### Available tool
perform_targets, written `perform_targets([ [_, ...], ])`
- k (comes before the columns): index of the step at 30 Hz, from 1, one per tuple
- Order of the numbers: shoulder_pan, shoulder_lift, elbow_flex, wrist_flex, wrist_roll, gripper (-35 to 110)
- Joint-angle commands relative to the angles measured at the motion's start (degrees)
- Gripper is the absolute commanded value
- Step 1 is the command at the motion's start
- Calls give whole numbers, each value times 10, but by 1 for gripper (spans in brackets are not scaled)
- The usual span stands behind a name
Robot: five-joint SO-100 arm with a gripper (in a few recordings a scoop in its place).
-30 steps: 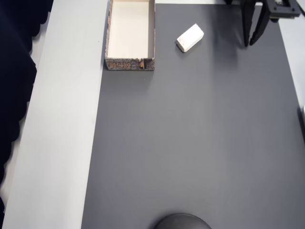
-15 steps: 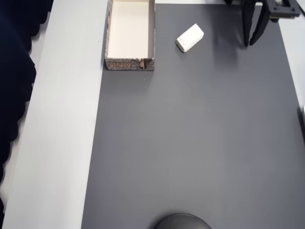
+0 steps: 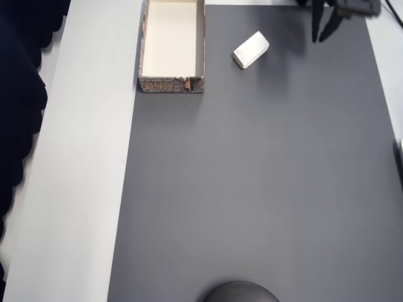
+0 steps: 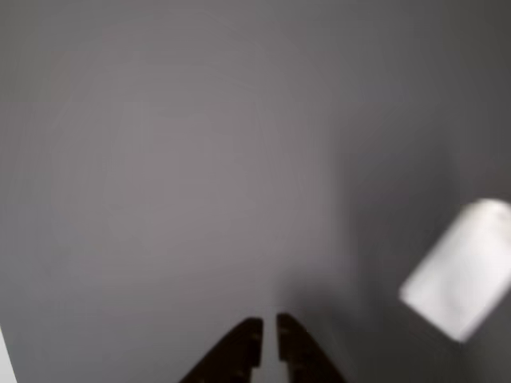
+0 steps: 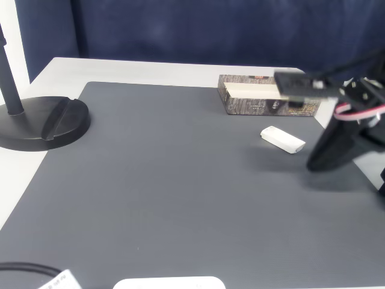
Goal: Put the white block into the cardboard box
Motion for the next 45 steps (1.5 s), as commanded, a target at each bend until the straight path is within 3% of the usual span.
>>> perform_targets([
  [1,42,-50,-80,9,5,-2],
  [7,111,-151,-128,62,14,-2],
  [17,208,-318,-247,63,33,-2],
  [31,262,-468,-372,62,66,-2],
  [42,268,-474,-367,57,-110,-2],
  [45,275,-476,-362,38,-117,-2],
])
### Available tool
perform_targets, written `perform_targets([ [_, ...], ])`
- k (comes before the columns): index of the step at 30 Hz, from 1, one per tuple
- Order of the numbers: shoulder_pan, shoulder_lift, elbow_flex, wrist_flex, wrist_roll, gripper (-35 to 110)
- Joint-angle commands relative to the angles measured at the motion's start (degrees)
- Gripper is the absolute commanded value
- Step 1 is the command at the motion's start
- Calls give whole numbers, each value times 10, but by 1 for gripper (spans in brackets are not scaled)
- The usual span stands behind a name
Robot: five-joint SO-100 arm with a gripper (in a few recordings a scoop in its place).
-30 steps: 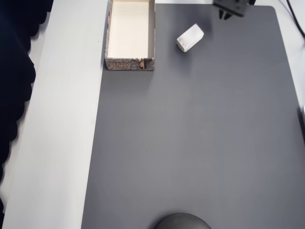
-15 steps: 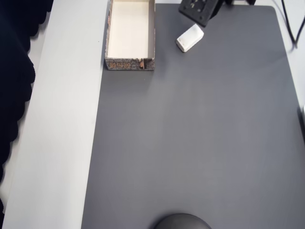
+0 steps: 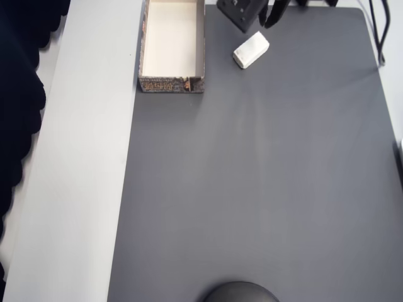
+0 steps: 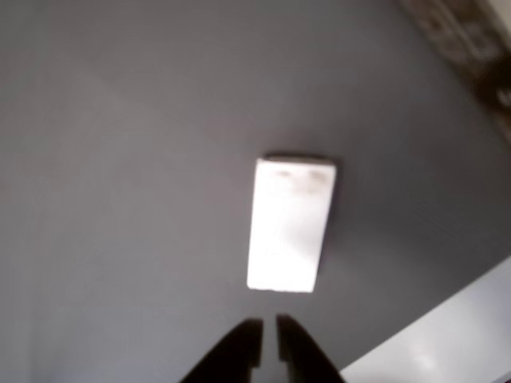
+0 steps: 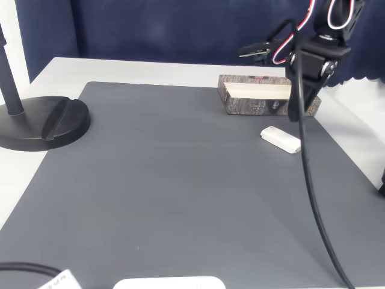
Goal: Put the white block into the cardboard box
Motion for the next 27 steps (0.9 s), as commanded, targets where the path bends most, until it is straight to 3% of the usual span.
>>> perform_targets([
  [1,19,1,-30,-24,-25,-2],
  [27,58,-10,-7,-54,-71,-2],
])
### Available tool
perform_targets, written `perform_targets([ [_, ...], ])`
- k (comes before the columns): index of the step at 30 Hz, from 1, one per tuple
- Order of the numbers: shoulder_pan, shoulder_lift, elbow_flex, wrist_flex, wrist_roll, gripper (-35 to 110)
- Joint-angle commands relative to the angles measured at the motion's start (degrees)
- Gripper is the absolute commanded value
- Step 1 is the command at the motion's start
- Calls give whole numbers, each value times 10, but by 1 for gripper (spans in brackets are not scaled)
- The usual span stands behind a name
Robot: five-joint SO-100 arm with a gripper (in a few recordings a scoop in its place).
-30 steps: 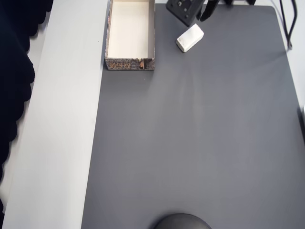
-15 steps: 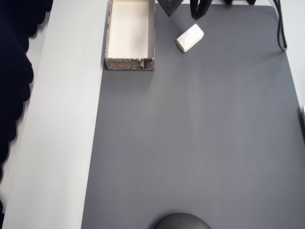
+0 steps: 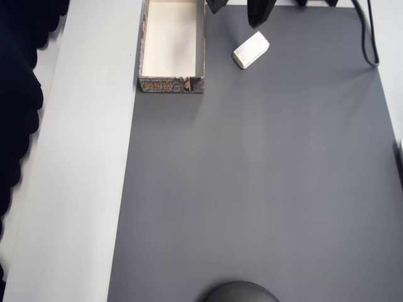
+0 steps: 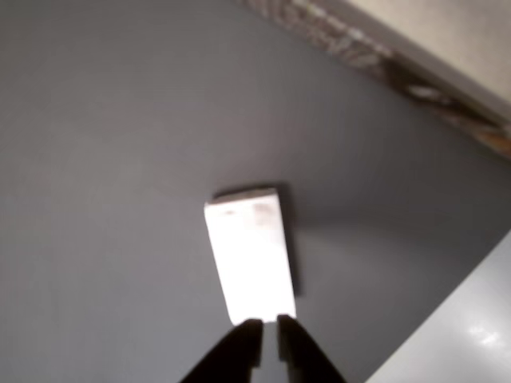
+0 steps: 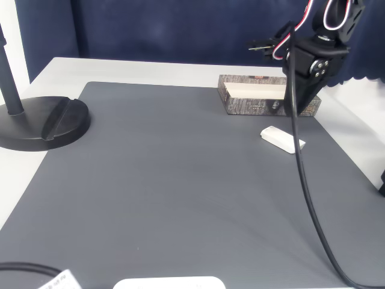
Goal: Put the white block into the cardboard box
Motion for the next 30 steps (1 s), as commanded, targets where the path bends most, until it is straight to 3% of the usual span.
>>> perform_targets([
  [1,11,3,-7,-9,0,-2],
  [5,18,2,-5,-9,10,-1],
  [10,24,3,-1,-25,55,17],
  [19,28,2,11,-35,71,29],
  [30,47,-8,22,-37,99,31],
])
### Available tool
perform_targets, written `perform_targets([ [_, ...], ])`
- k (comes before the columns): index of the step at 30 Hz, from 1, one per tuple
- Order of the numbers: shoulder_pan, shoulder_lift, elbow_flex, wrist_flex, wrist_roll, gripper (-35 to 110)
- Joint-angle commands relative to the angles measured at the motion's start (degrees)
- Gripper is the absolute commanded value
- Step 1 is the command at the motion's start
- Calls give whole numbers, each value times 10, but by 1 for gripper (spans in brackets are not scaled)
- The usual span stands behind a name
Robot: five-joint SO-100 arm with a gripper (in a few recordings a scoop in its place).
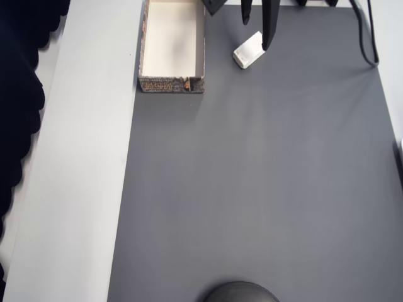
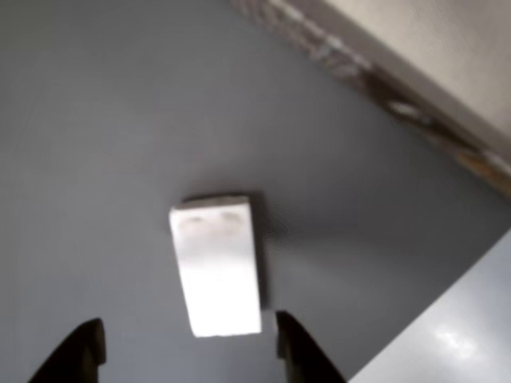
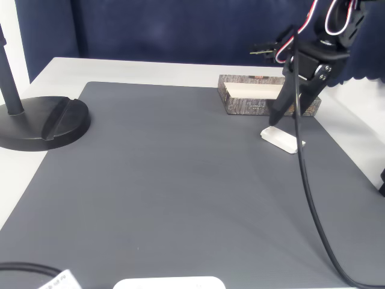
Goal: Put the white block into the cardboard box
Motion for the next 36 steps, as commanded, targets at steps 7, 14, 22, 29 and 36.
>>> perform_targets([
  [7,8,-25,-14,-22,56,31],
  [14,5,-47,-34,-21,70,31],
  [22,13,-58,-35,-23,80,30],
  [29,20,-83,-59,-31,116,30],
  [36,18,-103,-73,-51,146,30],
])
